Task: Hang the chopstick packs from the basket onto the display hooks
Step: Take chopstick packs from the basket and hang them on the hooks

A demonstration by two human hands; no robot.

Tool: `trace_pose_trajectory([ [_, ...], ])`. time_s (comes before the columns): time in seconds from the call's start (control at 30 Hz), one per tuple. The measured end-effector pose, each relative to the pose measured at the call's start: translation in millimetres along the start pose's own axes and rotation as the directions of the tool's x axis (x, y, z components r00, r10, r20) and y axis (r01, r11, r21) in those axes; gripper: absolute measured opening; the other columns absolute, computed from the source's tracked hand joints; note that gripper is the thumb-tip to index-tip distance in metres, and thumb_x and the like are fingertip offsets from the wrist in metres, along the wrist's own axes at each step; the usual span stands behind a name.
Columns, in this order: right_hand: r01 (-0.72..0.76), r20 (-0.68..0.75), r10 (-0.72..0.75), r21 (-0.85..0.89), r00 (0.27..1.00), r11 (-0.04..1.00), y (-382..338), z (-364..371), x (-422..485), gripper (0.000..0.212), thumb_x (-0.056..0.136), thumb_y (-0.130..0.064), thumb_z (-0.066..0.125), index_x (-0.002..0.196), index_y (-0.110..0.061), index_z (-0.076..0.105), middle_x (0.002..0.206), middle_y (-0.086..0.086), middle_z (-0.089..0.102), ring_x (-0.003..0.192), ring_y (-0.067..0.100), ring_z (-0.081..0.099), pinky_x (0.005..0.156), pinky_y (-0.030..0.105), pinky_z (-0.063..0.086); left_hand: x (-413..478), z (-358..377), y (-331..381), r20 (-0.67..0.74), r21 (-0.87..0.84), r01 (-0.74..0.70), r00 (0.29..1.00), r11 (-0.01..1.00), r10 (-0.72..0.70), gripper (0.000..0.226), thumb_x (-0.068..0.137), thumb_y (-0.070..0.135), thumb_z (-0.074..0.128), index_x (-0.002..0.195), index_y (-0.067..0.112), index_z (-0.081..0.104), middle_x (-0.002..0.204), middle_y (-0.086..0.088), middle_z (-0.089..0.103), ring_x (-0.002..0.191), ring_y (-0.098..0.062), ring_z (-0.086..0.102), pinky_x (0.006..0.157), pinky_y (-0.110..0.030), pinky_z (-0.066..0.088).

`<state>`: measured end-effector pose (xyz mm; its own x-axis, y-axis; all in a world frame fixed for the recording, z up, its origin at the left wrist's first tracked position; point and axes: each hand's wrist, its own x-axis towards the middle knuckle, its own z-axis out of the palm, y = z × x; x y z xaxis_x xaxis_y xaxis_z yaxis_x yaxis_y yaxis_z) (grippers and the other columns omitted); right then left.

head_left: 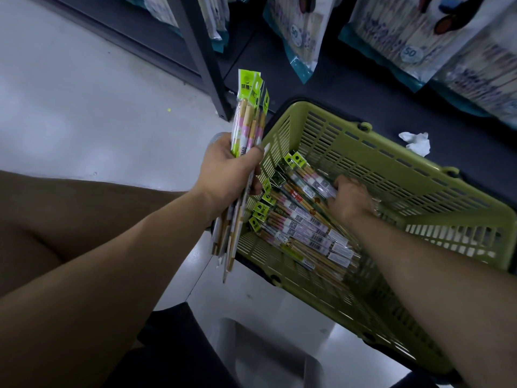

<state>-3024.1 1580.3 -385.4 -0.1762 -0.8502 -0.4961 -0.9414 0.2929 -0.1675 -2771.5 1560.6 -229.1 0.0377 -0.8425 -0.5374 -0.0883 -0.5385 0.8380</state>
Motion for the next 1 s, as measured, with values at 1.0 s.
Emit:
trace_pose_trajectory([
  [1.0, 0.154, -0.073, -0.158, 0.786, 0.985, 0.599, -61, -131, -119, 0.006, 0.089, -0.032, 0.078, 0.093, -0.027, 0.075, 0.085, -0.011, 0.077, 0.079, 0.007, 0.072, 0.07, 0.023, 0.056, -33, 48, 25, 0.287, -0.207, 0.169, 0.952, 0.964, -0.106, 0.036, 0.09, 0.014, 0.079, 0.122, 0.003, 0.067, 0.103, -0.017, 0.078, 0.091, -0.033, 0.076, 0.08, -0.045, 0.064],
])
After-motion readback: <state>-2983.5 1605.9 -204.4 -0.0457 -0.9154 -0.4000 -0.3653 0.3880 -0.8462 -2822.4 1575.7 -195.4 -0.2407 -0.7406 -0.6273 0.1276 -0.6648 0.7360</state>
